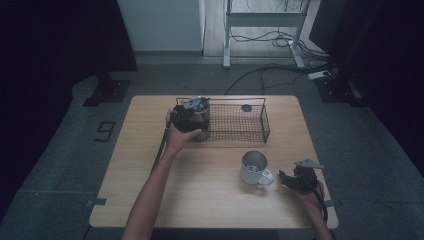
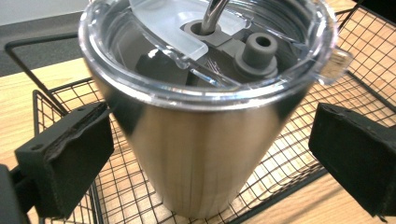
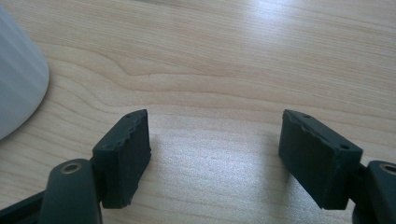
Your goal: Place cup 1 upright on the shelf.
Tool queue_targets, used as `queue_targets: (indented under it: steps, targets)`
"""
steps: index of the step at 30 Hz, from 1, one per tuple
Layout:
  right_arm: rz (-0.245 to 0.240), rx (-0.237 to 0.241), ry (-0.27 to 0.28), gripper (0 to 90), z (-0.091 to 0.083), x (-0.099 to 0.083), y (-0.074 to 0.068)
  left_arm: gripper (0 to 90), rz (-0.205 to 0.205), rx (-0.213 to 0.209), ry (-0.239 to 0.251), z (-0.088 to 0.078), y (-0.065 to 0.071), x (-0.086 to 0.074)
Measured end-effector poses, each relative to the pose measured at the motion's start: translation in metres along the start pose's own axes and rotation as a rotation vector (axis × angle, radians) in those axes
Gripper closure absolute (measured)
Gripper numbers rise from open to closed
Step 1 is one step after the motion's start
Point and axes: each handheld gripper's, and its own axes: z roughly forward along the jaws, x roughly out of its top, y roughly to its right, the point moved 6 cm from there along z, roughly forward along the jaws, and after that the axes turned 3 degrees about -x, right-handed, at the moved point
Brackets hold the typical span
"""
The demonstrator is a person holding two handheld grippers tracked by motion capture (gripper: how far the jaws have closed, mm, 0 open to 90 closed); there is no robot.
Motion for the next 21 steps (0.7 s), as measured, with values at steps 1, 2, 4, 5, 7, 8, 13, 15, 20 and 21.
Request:
queue_targets:
  steps: [1,2,4,5,7,8,13,15,20,21]
  targets:
    - [0.0,0.0,0.0,24.8,0.0,0.0,0.0,0.3,-0.001,-0.001,-0.001,-0.001,0.0,0.0]
    - [-0.001,0.0,0.0,24.8,0.0,0.0,0.0,0.3,0.003,-0.001,0.002,-0.004,0.0,0.0]
    - [-0.001,0.0,0.0,24.8,0.0,0.0,0.0,0.3,0.001,-0.001,0.014,-0.009,0.0,0.001]
    - [-0.001,0.0,0.0,24.8,0.0,0.0,0.0,0.3,0.0,-0.006,0.021,-0.012,0.001,0.002]
    - [-0.001,0.0,0.0,24.8,0.0,0.0,0.0,0.3,0.007,-0.016,0.03,-0.018,0.001,0.001]
    - [0.0,0.0,0.0,24.8,0.0,0.0,0.0,0.3,0.012,-0.021,0.035,-0.02,0.002,0.001]
    - [-0.001,0.0,0.0,24.8,0.0,0.0,0.0,1.7,0.019,-0.037,0.044,-0.032,0.005,-0.006]
    - [-0.001,0.0,-0.001,24.8,0.0,0.0,0.0,2.3,0.023,-0.046,0.054,-0.037,0.006,-0.008]
    - [0.0,0.0,-0.001,24.8,0.0,0.0,0.0,3.6,0.026,-0.058,0.08,-0.054,0.008,-0.015]
    - [0.0,0.0,-0.001,24.7,0.0,0.0,0.0,4.3,0.026,-0.06,0.082,-0.057,0.009,-0.017]
